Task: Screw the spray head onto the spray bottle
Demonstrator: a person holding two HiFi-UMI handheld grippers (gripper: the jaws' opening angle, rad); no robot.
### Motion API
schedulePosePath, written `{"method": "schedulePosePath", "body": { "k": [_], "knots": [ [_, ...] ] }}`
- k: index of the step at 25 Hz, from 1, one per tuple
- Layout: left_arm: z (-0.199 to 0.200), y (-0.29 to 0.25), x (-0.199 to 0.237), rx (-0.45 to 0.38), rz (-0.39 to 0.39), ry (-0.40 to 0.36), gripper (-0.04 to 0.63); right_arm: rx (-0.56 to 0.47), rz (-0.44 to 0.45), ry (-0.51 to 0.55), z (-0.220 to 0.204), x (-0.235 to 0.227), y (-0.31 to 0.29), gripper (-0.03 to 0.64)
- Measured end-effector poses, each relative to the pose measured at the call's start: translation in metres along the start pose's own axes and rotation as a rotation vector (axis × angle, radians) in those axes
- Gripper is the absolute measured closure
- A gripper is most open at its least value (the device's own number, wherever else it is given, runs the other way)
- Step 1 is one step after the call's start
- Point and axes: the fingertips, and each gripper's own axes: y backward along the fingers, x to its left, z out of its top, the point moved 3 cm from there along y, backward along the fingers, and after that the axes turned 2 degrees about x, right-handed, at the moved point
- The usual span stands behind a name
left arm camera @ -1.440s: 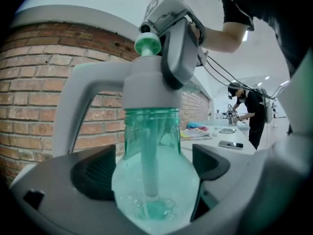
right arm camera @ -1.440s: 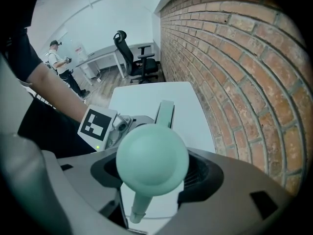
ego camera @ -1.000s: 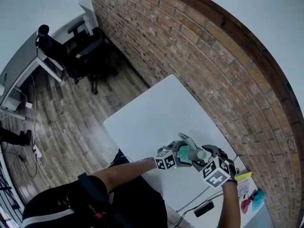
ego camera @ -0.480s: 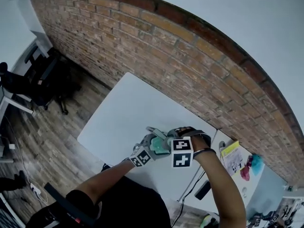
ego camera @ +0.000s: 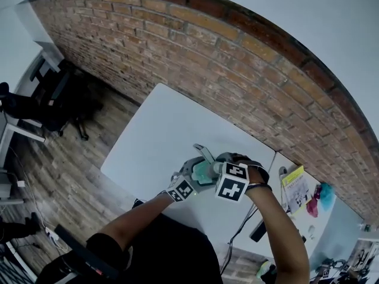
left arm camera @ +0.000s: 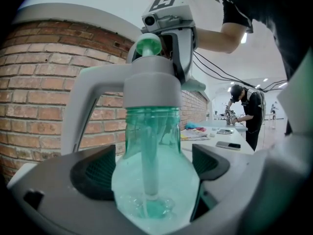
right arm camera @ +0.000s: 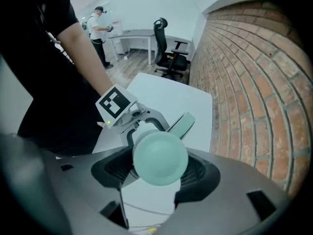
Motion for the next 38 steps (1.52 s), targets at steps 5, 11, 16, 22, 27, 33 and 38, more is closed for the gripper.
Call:
{"method": "schedulePosePath", "body": {
  "k": [5,11,16,22,27,33,38],
  "knots": [
    [0.002,-0.006,-0.003,-0.005,-0.008,0.004,0.109,-0.021,-0.003,-0.133,-0.007,0.001,0.003,0.339],
    [0.002,-0.003,-0.004,-0.008,-0.005,-0.002,0.109,-0.017,-0.021,-0.239,-0.004,0.000,0.003,0.337],
    [0.002,-0.002,-0.003,-0.015,0.005,0.000,0.109,-0.029,-0.032,-0.357,-0.004,-0.002,0.003,0.337],
    [0.003,-0.002,-0.003,-0.018,-0.005,0.003,0.109,-0.055,-0.020,-0.337,-0.007,0.001,0.005,0.337],
    [0.003,0.000,-0.003,-0.018,-0.001,0.007,0.109,-0.109,-0.001,-0.230,0.001,0.003,0.031,0.336],
    [0.002,-0.001,-0.002,-0.020,-0.005,0.010,0.109,-0.071,0.041,0.041,-0.005,0.007,0.050,0.337],
    [0.003,-0.002,-0.002,-0.020,-0.004,0.014,0.109,-0.037,0.006,0.278,-0.003,0.008,0.046,0.337]
  ]
}}
